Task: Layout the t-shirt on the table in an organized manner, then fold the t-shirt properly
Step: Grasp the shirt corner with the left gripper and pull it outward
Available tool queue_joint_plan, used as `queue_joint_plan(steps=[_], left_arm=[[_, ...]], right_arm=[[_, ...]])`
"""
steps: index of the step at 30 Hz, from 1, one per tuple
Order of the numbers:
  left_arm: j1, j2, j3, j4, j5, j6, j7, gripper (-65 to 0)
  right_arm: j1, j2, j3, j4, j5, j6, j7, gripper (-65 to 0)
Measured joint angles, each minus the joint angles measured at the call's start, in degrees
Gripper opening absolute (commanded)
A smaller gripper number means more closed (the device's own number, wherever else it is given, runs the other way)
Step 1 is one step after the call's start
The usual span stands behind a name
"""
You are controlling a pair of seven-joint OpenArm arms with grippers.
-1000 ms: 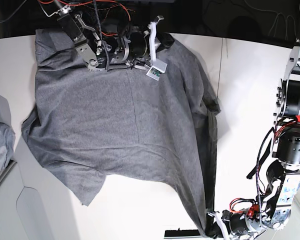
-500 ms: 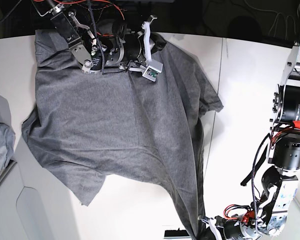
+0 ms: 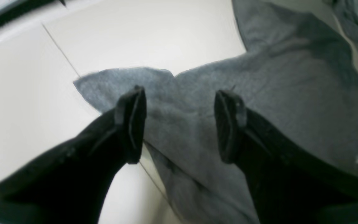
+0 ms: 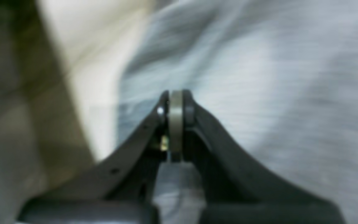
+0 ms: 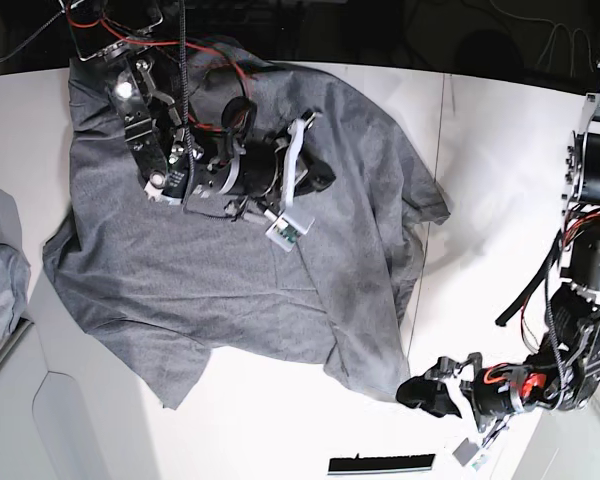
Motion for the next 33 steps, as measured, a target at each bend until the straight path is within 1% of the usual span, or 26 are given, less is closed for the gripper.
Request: queue_joint_plan(steps=[4,7,11,12,16,19,22,23,30,31,33], left_arm=[[8.02,-4.83,0.02,-0.07,-3.15,0.07,1.44,-28.5],[13.81,-6.75,0.07,0.02,-4.37,0.07,1.60,-28.5],[20.52,-7.43,0.02,5.27,-4.00,0.09,2.93,-28.5],[22.16,-7.37,0.04,7.28,-3.34,0.07,3.76,-28.5],[27.56,-7.69,0.22,14.01,1.22,0.02,3.76,-28.5],[28.87,-8.92,0.20,16.13,3.91,0.02,3.61,-28.5],[29.18,-9.53,0.11,16.15,7.54,0.02,-0.33,-28.5],[29.20,-9.51,0.11,16.15,8.09,0.04,-1.40,-28.5],[29.64,-9.03,0.11,16.20,8.79,0.04,-2.01,-28.5],[29.68,-8.63,0.09,16.20,10.47,0.04,-2.58,-28.5],[30.40,-7.78,0.09,16.22,13.70,0.04,-5.73,-28.5]], right_arm=[[2.32,-0.04,5.84,-0.39,-3.43,-0.44,0.81,-65.0],[4.83,-0.46,10.34,-2.51,-3.87,-0.63,1.05,-65.0],[7.15,-0.44,14.84,-6.12,-3.56,-0.83,1.53,-65.0],[7.19,-0.42,15.56,-6.78,-3.87,-0.85,1.49,-65.0],[6.82,-0.46,15.91,-8.68,-3.67,-0.90,1.25,-65.0],[6.82,-0.46,15.85,-9.11,-3.85,-0.87,1.25,-65.0],[6.84,-0.17,15.85,-9.11,-3.52,-0.85,1.36,-65.0],[6.82,0.07,15.85,-9.11,-3.54,-0.85,1.27,-65.0],[6.82,0.17,15.89,-9.11,-2.19,-0.87,1.29,-65.0],[6.82,0.17,15.82,-9.11,-2.19,-0.87,1.27,-65.0],[6.82,0.20,15.85,-9.11,-2.25,-0.87,1.25,-65.0]])
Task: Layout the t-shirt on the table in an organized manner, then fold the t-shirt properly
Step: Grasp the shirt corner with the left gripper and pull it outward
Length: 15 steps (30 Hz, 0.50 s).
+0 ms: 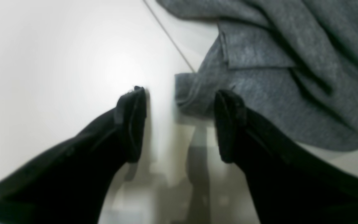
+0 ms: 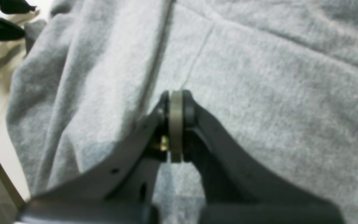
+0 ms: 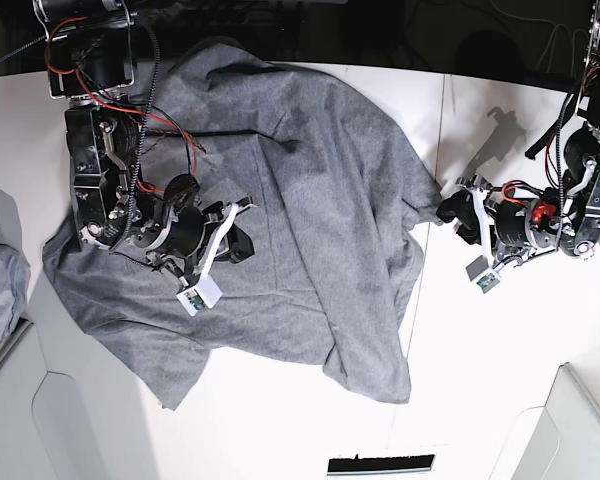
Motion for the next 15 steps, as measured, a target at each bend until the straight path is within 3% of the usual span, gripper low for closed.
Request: queue_joint_plan(steps=[3,8,10,13,15], left_arm=[[1.75,1.11,-0.02,0.07,3.41,-0.04,-4.20,-28.5],[2.71,1.18,-0.07,0.13,5.73,-0.20,-6.69,-29.9],[2.71,1.18,-0.07,0.17,6.05,-0.20,-6.71,-40.7],[2.73,1.16,-0.09,0.17,6.05,-0.22,-6.67,-63.3],[2.84,1.07,-0.09,0.17,5.88,-0.22,-6.67,-65.0]], right_arm=[[0.00,0.00,0.00,0.00,-1.11,0.00,0.00,-65.0],[-0.68,0.00,0.00,-0.02,-1.86,-0.02,0.02,-65.0],[-1.16,0.00,0.00,-0.35,-1.68,0.00,0.02,-65.0],[-1.40,0.00,0.00,-0.96,-1.95,0.00,-0.02,-65.0],[-1.31,0.00,0.00,-1.31,-3.13,0.00,0.31,-65.0]])
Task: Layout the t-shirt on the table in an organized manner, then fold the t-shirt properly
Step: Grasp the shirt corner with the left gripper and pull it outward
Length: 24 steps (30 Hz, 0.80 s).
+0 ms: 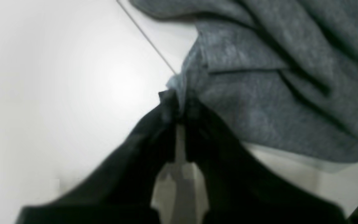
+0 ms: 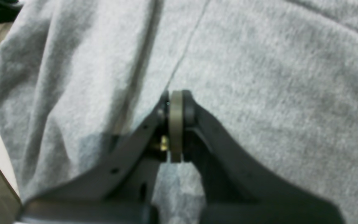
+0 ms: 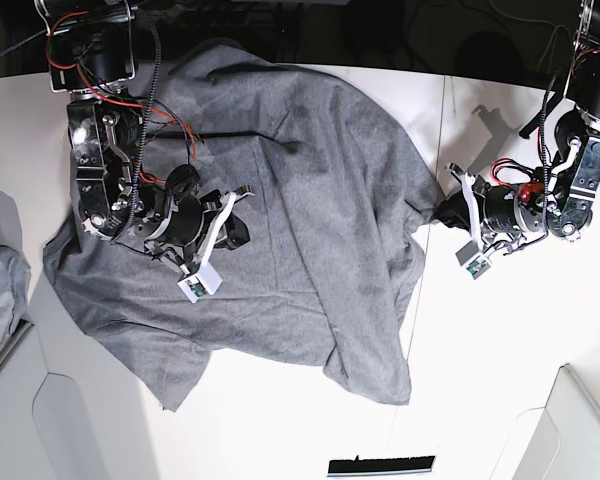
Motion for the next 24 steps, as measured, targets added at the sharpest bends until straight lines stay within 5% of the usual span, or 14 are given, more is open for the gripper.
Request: queue_joint_plan(steps=[5,13,24], left_arm=[[0.22,-3.87,0.11,1.64,-0.79,0.00,2.21,-65.0],[0.28,-10.12,0.11,6.82,-11.10,0.00,11.91,-65.0],[1.38,-18.25,0.11,6.93,-20.35,0.00,18.86,-65.0]], right_arm=[[0.04,0.00,0.00,-4.20,-2.84,0.00,1.99,-65.0],[0.68,1.31,0.02,-13.29,-1.66,1.01,9.68,-65.0],[1.64,7.15,0.02,-13.55,1.09,1.07,9.40,-65.0]])
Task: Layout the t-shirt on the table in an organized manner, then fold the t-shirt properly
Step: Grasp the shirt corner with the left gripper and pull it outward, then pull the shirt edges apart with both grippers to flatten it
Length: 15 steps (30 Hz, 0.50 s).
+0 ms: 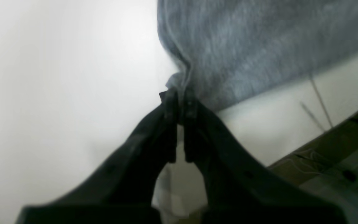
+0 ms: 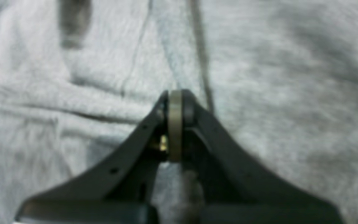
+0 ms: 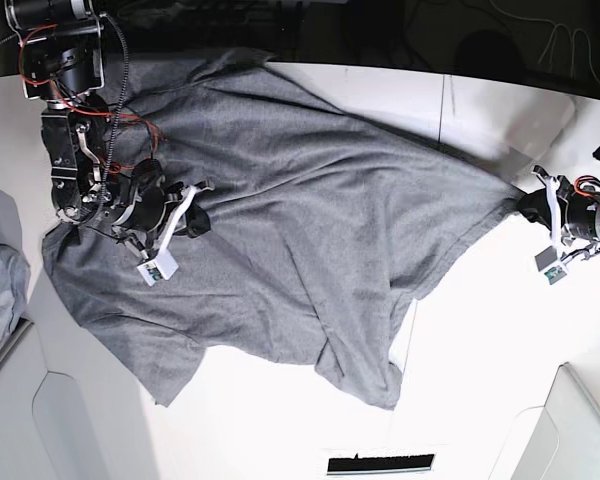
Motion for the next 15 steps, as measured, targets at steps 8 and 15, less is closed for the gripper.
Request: queue_joint_plan(steps=[8,15], left_arm=[[3.76,-1.22,0.11,0.00,-7.10,0.02,2.99,-65.0],[4.09,-1.25,0.11,0.02,-11.91,0.02,6.23,-48.7]], right_arm=[[-0.17,0.17,0.07,0.20,5.68,-0.48,-1.46,-65.0],[-0.63,0.17,0.04,6.05,6.36,-0.48,-3.30,-65.0]])
